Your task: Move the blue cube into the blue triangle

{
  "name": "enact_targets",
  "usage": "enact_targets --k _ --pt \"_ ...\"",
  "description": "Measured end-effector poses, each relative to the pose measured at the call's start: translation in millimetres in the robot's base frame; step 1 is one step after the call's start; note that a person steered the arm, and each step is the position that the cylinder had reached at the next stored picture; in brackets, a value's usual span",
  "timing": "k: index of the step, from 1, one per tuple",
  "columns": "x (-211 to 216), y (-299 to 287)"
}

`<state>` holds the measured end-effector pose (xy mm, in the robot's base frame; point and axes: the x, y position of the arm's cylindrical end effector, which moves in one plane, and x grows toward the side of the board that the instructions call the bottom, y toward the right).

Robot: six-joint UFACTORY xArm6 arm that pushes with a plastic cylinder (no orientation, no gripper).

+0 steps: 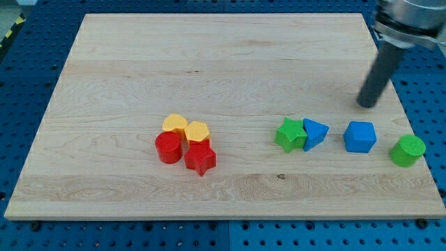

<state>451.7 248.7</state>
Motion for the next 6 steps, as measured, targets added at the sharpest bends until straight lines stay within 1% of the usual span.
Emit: enact_targets --k 1,2,3,4,6 --pt "23 6" --pt "63 7" --pt "72 7" --pt "65 -10" --pt "54 -61"
